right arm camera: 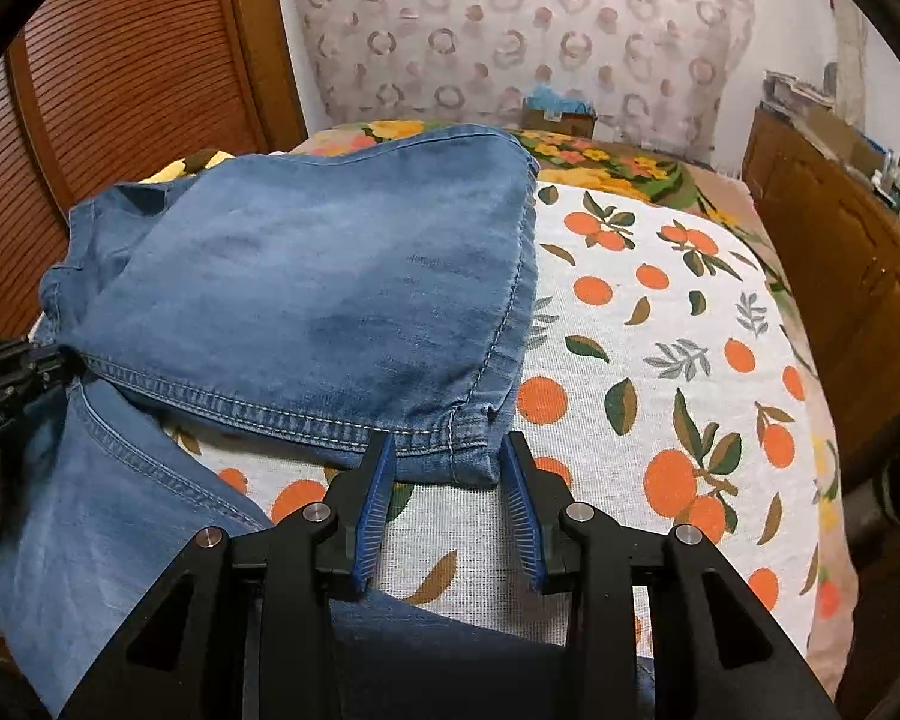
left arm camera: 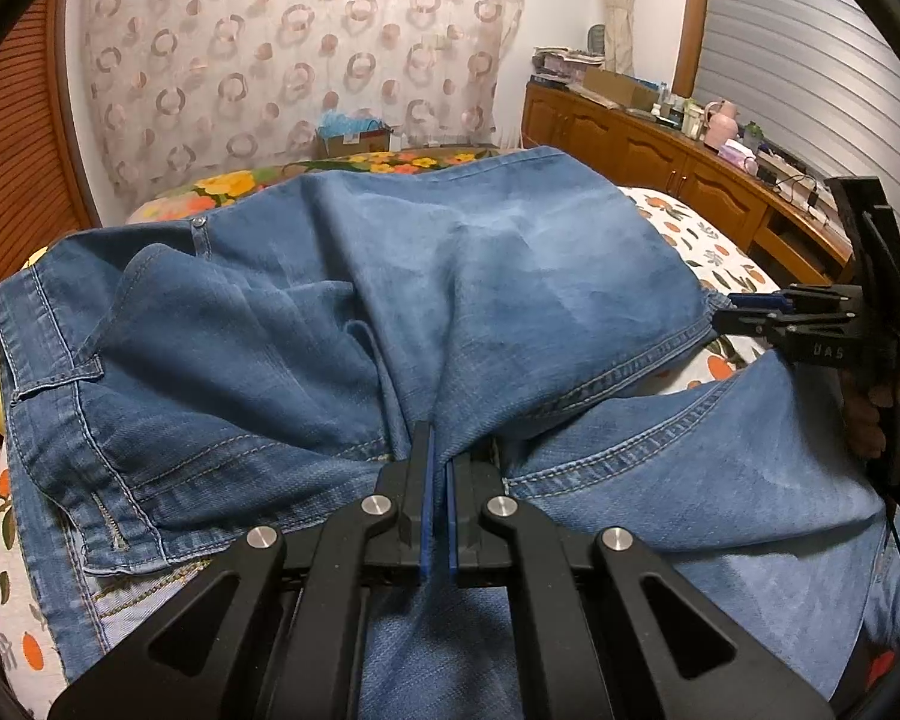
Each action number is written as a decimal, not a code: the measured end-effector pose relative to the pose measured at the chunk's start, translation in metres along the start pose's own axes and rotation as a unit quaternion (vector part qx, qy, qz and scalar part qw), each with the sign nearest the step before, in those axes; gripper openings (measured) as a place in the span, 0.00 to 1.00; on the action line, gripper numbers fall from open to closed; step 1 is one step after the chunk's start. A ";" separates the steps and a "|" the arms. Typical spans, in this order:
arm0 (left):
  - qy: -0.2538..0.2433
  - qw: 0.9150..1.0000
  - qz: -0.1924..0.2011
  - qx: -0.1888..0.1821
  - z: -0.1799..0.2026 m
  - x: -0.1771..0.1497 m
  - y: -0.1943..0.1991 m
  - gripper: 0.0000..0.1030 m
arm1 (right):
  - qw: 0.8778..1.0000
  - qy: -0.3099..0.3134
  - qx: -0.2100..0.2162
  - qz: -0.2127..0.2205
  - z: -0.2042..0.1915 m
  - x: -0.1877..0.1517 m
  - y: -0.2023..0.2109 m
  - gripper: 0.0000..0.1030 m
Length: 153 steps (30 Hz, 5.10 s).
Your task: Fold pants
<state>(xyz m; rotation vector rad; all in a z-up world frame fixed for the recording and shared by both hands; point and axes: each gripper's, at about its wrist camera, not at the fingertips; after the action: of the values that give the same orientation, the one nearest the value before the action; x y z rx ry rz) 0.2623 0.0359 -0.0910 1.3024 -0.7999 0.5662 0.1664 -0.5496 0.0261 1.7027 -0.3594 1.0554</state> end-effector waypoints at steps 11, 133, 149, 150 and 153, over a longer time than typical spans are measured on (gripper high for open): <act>-0.029 0.999 0.018 -0.006 0.039 0.091 -0.010 0.03 | 0.997 0.010 -0.026 0.077 0.039 0.106 0.024 0.14; 0.086 0.990 -0.092 0.058 -0.071 -0.005 0.013 0.37 | 0.999 0.027 -0.022 0.025 -0.049 -0.092 0.043 0.54; 0.106 0.990 -0.065 0.070 -0.055 -0.025 0.022 0.27 | 0.999 0.027 -0.022 0.025 -0.049 -0.093 0.045 0.54; 0.105 0.990 -0.061 0.070 -0.053 -0.027 0.023 0.23 | 0.999 0.028 -0.022 0.025 -0.049 -0.093 0.045 0.54; 0.102 0.992 -0.051 0.061 -0.050 -0.028 0.028 0.08 | 0.999 0.028 -0.022 0.025 -0.049 -0.093 0.045 0.54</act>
<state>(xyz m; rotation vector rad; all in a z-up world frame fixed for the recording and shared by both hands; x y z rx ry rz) 0.2337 0.0920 -0.0990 1.3638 -0.5340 0.6639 0.0606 -0.5479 -0.0162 1.6283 -0.3890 1.1213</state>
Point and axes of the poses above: each gripper's, at about its wrist camera, not at the fingertips, and y roughly against the way its jaws point, z to its right, x to its top, and after that the axes turned 7 degrees about z, right-handed
